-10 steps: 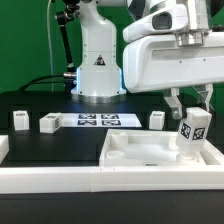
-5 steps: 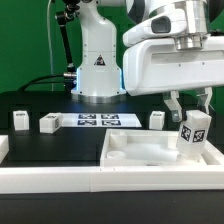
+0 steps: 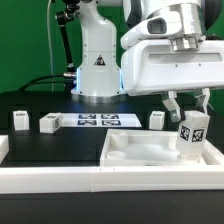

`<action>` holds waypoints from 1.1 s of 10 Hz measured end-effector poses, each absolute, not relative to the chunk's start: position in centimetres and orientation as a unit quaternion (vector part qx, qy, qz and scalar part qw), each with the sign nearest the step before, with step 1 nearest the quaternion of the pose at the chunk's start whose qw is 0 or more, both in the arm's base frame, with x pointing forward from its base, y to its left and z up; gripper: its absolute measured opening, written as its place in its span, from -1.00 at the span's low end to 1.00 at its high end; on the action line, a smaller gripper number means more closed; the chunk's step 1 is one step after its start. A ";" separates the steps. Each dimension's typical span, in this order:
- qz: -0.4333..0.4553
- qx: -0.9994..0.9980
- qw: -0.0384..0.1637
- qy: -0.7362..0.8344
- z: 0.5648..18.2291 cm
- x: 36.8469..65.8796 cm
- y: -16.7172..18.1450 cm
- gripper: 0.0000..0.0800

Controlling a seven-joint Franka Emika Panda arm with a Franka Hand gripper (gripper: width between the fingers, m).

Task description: Assemble square table

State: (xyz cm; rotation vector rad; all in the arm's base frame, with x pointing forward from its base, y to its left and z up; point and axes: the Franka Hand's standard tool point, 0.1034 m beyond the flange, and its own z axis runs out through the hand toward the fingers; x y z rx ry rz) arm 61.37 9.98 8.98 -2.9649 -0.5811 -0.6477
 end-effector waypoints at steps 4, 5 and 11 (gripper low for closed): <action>-0.218 -0.958 0.025 -0.187 9.0 61.4 9.9 -0.26; -0.218 -0.958 0.025 -0.187 9.0 61.4 9.9 0.23; -0.216 -0.958 0.023 -0.189 9.8 61.6 9.8 0.62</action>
Offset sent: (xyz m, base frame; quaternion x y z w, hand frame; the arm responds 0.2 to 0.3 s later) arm 0.0000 0.0000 0.0000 0.0000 0.0000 0.0000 1.0000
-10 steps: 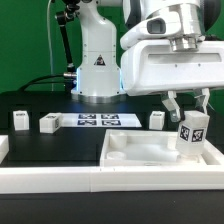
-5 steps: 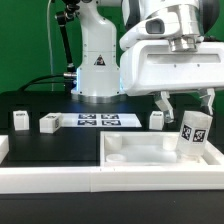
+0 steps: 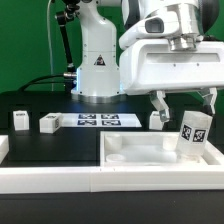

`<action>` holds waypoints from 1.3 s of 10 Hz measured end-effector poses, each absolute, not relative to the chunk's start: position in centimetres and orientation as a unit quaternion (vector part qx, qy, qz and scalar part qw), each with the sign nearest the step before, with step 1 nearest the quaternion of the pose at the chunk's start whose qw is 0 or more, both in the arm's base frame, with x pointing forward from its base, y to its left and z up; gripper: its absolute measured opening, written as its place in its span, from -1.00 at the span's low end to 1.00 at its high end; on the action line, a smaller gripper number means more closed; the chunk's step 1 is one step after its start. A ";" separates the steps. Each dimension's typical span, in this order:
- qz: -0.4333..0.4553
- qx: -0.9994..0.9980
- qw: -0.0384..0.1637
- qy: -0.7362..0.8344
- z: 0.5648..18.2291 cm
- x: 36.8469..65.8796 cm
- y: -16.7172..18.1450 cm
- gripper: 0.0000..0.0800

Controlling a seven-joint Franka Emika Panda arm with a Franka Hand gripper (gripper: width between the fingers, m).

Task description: Assemble square table

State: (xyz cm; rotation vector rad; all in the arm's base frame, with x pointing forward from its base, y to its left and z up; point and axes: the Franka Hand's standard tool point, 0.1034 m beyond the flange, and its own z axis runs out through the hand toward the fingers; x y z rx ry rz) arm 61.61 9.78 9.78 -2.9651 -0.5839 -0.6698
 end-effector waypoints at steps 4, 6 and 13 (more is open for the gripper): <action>-0.202 -0.959 0.022 -0.195 10.7 62.0 9.5 0.62; -0.180 -0.963 0.026 -0.197 10.3 61.7 9.7 0.62; 0.023 -0.977 0.048 -0.204 9.6 61.9 10.8 0.62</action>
Offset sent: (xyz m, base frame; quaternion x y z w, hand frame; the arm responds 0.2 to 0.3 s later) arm 0.0000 0.0000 0.0000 0.0000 -0.0650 0.0000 0.9979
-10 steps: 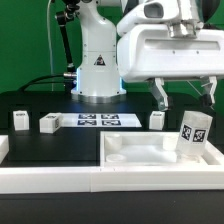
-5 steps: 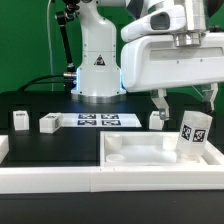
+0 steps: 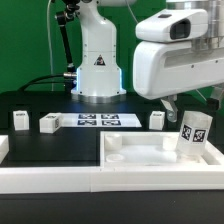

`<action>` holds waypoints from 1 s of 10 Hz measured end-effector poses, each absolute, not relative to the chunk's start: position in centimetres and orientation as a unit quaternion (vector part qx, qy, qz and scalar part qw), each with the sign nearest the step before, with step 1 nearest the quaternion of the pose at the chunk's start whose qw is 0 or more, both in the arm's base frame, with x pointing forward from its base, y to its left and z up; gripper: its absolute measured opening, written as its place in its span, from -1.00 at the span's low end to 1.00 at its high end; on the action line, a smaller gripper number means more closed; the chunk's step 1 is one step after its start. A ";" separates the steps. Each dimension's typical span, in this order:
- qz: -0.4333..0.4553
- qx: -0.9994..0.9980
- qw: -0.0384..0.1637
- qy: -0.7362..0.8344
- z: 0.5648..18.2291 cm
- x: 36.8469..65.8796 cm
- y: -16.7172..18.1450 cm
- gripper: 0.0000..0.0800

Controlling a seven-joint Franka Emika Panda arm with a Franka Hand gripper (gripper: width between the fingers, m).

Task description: Assemble square table

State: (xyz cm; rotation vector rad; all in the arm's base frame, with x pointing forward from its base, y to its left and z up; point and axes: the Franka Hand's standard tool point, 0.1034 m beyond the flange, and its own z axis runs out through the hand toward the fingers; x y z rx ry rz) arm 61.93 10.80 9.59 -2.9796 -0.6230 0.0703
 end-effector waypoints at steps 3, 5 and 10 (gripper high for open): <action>0.004 -0.977 0.044 -0.210 9.2 62.7 10.6 0.62; -0.006 -0.973 0.043 -0.226 9.2 63.0 10.6 0.62; -0.012 -0.970 0.042 -0.238 9.1 63.1 10.6 0.39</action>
Offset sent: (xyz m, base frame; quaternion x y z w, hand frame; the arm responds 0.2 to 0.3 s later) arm 0.0084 -0.0088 -0.0058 -0.0548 0.0456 -0.0544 0.9960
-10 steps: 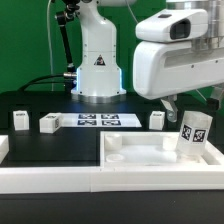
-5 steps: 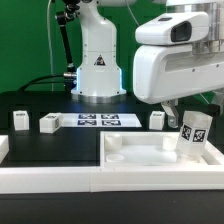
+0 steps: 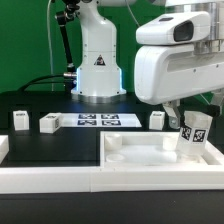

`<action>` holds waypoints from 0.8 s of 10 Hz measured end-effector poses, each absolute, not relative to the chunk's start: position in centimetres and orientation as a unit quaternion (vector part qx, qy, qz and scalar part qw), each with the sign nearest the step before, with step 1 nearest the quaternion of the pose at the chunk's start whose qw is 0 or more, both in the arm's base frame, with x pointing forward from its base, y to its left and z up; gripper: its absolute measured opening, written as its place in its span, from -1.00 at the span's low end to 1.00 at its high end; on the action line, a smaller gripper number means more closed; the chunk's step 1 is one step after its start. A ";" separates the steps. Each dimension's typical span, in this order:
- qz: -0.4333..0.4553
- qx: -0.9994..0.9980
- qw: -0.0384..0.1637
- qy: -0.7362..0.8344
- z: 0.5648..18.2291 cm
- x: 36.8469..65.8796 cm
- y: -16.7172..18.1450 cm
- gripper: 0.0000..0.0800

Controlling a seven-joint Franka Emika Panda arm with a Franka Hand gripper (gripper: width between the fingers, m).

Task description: Assemble square table

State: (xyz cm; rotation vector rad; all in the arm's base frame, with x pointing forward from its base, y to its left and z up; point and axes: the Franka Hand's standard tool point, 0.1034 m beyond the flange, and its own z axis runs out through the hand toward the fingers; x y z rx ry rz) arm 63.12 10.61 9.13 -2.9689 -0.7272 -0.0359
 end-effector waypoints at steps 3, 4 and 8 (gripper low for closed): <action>-0.012 -0.970 0.042 -0.238 9.2 63.1 10.6 -0.27; -0.012 -0.970 0.042 -0.238 9.2 63.2 10.6 -0.27; -0.012 -0.973 0.043 -0.225 9.2 63.2 10.6 -0.27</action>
Offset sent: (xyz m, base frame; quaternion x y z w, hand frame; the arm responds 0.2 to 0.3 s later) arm 0.0000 0.0000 0.0000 0.0000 0.0000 0.0000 1.0000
